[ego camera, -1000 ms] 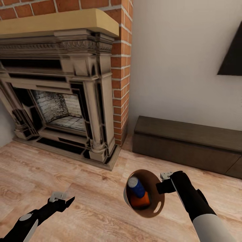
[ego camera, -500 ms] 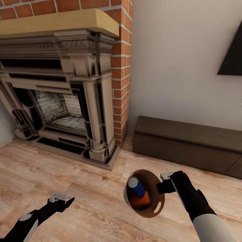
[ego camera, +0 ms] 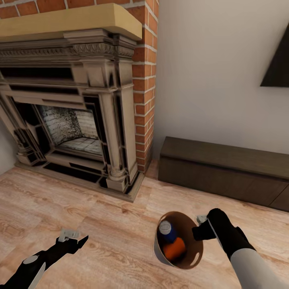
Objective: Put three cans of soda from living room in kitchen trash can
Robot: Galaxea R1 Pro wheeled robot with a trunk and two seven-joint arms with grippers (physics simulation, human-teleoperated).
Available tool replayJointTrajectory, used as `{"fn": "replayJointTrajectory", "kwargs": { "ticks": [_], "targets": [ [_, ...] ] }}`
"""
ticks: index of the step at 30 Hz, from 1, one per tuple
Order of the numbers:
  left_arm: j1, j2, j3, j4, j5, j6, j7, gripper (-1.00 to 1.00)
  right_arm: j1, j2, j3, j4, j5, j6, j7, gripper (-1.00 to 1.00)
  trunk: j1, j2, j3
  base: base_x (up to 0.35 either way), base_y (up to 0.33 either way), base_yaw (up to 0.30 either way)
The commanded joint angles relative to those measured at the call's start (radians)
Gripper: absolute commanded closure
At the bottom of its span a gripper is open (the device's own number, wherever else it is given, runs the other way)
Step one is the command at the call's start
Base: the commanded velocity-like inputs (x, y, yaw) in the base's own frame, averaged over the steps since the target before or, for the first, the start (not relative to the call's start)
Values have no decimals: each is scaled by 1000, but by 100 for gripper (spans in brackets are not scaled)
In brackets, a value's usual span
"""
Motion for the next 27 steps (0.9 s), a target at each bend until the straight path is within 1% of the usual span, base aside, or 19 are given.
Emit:
{"fn": "replayJointTrajectory", "kwargs": {
  "ticks": [1, 5, 7, 9, 11, 12, 13, 15, 17, 20, 22, 25, 27],
  "targets": [
    [0, 0, 0, 0, 0, 0, 0, -100, -10, -7, -6, 34, -72, 15, 8, 100, 4, -7, -3, 0, 0, 0],
    [0, 0, 1, 17, 0, -2, 0, -100, -20, -22, -9, 72, -70, 15, 8, 100, 19, -35, -16, 0, 0, 0],
    [0, 0, 0, 32, -1, -3, 0, -100, -35, -39, -10, 84, -70, 15, 9, 100, 27, -49, -22, 0, 0, 0],
    [-1, 0, 0, 43, -1, -5, -1, -100, -64, -62, -7, 119, -69, 15, 19, 100, 35, -63, -28, 0, 0, 0],
    [-1, 0, -1, 48, -1, -5, -1, -100, -108, -82, -3, 195, -65, 15, 34, 100, 42, -77, -34, 0, 0, 0],
    [-1, 0, -1, 48, -1, -6, -1, -100, -120, -86, -2, 216, -64, 15, 36, 100, 46, -84, -38, 0, 0, 0],
    [-1, 0, -1, 49, -1, -6, 0, -100, -147, -92, 0, 257, -61, 15, 39, 100, 50, -91, -41, 0, 0, 0],
    [-1, 0, -1, 50, -1, -6, 0, -100, -170, -96, 1, 291, -59, 15, 38, 100, 58, -105, -47, 0, 0, 0],
    [-2, 0, -2, 50, -1, -7, 0, -100, -193, -99, 14, 324, -56, 15, 35, 100, 65, -119, -53, 0, 0, 0],
    [-2, -1, -3, 51, -2, -7, 0, -100, -214, -99, 67, 349, -30, 15, 35, 100, 65, -119, -53, 0, 0, 0],
    [-2, -1, -3, 51, -2, -7, 0, -100, -232, -95, 85, 355, -16, 15, 33, 100, 65, -119, -53, 0, 0, 0],
    [-2, -1, -3, 51, -2, -8, -1, -100, -256, -91, 100, 370, -5, 15, 28, 100, 65, -119, -53, 0, 0, 0],
    [-2, -1, -3, 52, -2, -8, 0, -100, -262, -88, 102, 381, -3, 15, 22, 100, 65, -119, -53, 0, 0, 0]
  ]
}}
